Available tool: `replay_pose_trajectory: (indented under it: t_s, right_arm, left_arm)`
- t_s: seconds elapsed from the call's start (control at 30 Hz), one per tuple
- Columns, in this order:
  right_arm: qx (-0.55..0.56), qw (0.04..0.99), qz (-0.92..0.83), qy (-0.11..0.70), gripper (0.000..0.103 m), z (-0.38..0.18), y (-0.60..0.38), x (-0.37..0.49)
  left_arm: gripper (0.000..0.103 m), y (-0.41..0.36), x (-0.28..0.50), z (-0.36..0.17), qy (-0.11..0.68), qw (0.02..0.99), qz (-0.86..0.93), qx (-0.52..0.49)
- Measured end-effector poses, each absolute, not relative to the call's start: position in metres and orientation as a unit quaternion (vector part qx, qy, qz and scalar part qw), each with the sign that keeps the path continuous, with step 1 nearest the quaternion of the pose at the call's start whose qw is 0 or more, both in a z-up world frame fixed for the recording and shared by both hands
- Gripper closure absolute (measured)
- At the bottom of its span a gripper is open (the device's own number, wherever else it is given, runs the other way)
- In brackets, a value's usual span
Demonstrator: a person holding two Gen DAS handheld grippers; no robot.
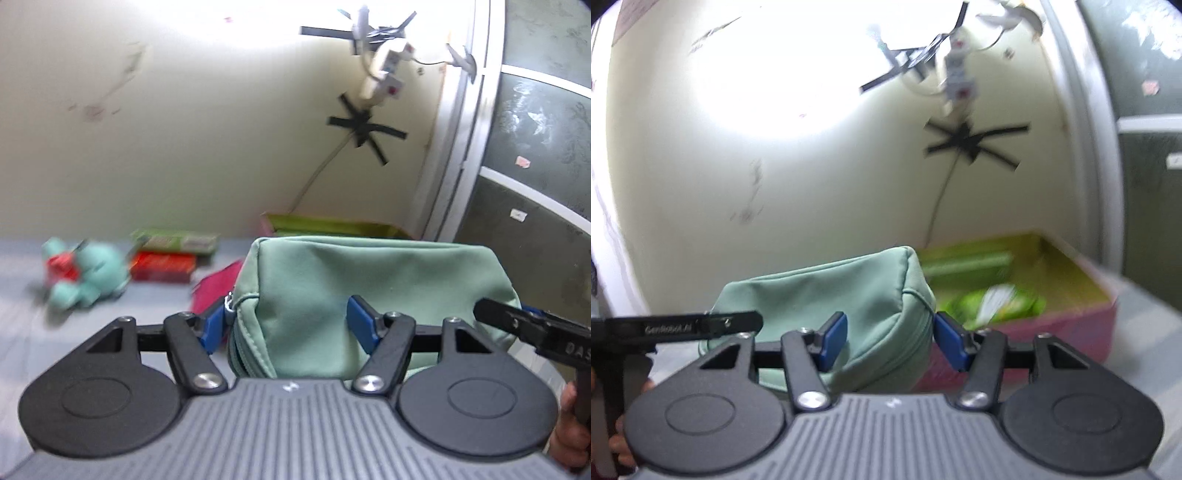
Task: Organize objects
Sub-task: 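Carry the mint pouch with both grippers into the tin and release, then close both grippers on the mint teddy bear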
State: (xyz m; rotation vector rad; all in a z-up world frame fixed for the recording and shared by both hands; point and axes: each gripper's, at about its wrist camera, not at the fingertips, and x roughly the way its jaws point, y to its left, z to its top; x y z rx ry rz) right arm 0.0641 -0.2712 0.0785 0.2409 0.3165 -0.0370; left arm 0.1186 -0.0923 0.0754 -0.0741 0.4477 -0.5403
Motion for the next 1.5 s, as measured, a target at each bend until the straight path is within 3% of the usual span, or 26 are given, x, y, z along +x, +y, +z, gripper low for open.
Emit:
replay_pose_trajectory:
  t_s: [0.23, 0.33, 0.37, 0.43, 0.53, 1.1, 1.5]
  right_arm:
    - [0.139, 0.977, -0.078, 0.142, 0.049, 0.072, -0.34, 0.11]
    - [0.142, 0.973, -0.098, 0.151, 0.041, 0.057, -0.363, 0.137]
    - [0.144, 0.972, -0.115, 0.144, 0.034, 0.051, -0.37, 0.141]
    - [0.15, 0.968, -0.152, 0.13, 0.031, 0.046, -0.378, 0.143]
    - [0.2, 0.966, -0.128, 0.107, 0.031, 0.04, -0.384, 0.128]
    - [0.207, 0.968, -0.045, 0.136, 0.031, 0.046, -0.294, 0.071]
    - [0.144, 0.968, 0.045, 0.202, 0.031, 0.039, -0.2, 0.089]
  left_arm:
    - [0.033, -0.169, 0.174, 0.067, 0.247, 0.93, -0.272, -0.024]
    - [0.032, -0.192, 0.193, 0.059, 0.26, 0.931, -0.258, -0.006]
    - [0.032, -0.198, 0.196, 0.055, 0.253, 0.937, -0.24, 0.008]
    - [0.032, -0.202, 0.197, 0.051, 0.235, 0.949, -0.206, 0.046]
    - [0.032, -0.191, 0.193, 0.048, 0.245, 0.945, -0.211, 0.043]
    - [0.031, -0.135, 0.137, 0.046, 0.244, 0.947, -0.198, 0.062]
    - [0.03, -0.031, 0.151, 0.024, 0.27, 0.954, -0.124, 0.025]
